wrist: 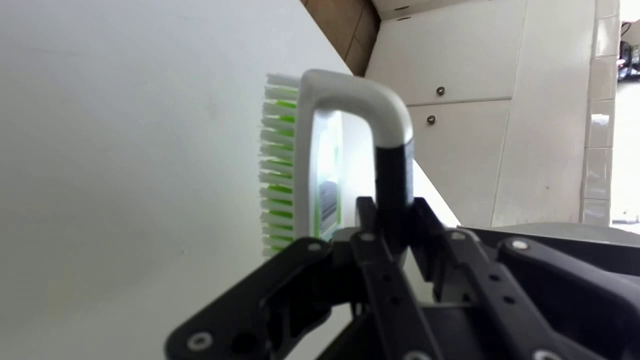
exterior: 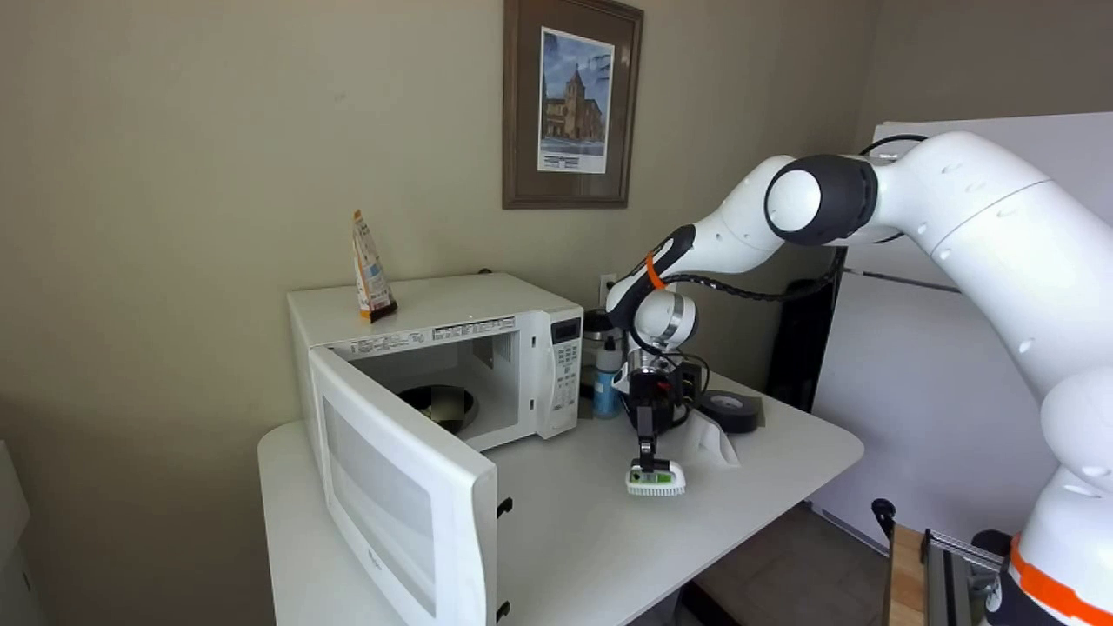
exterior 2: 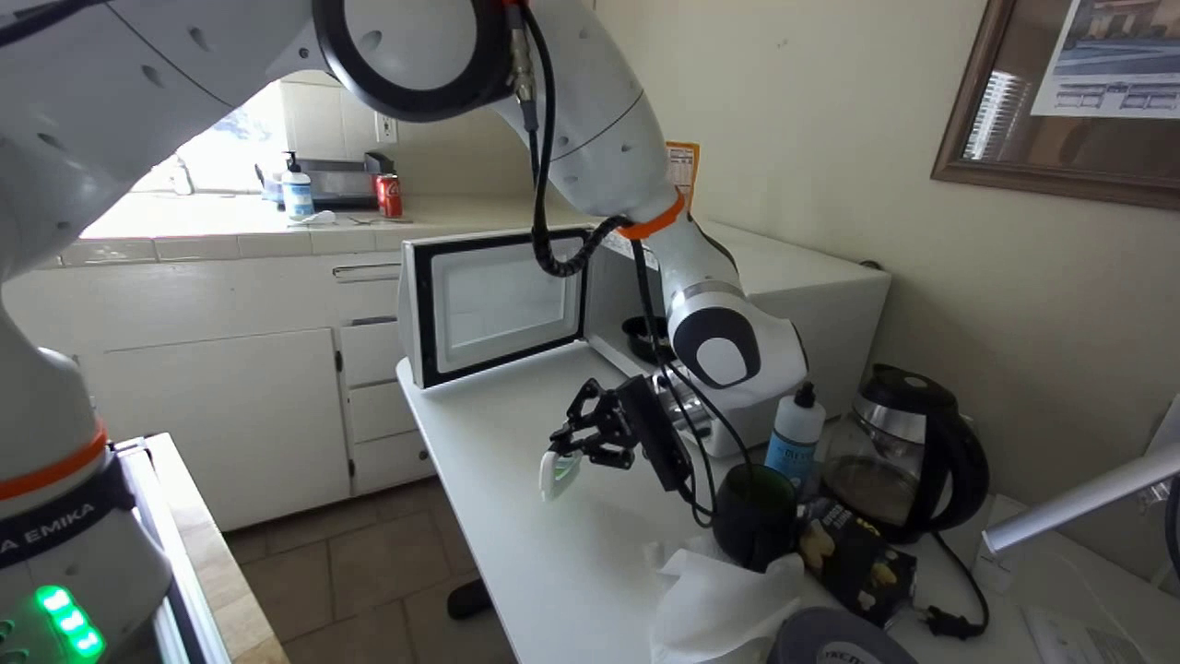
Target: Put the small brush on the table
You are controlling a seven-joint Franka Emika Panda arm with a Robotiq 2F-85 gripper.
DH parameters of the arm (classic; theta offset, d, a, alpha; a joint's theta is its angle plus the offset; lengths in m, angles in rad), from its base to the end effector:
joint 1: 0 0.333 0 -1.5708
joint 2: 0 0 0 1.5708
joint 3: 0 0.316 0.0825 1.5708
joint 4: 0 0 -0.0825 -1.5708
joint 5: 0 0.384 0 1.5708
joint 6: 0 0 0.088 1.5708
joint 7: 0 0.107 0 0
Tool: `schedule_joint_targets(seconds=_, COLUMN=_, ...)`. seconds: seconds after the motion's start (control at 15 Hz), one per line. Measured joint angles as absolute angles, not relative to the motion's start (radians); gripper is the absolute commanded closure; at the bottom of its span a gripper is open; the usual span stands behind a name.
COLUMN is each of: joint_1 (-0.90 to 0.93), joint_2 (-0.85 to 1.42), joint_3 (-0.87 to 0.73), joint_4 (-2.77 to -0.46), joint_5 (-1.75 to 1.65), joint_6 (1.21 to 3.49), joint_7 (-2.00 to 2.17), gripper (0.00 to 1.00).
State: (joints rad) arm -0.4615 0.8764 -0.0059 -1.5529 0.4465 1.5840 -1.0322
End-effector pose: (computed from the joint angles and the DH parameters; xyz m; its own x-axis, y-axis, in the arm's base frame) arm 0.5520 -0.2271 0.1048 0.9002 0.4104 -0.1454 0.1471 -0.6010 -0.7856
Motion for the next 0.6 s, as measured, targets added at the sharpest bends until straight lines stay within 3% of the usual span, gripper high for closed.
schedule_joint_targets(seconds=0.6, joint_1=-0.514, joint_2=0.900, joint_3=-0.057, joint_4=-1.532, joint_5=0.472, joint_6=1.586, joint_7=-0.950, gripper=0.95)
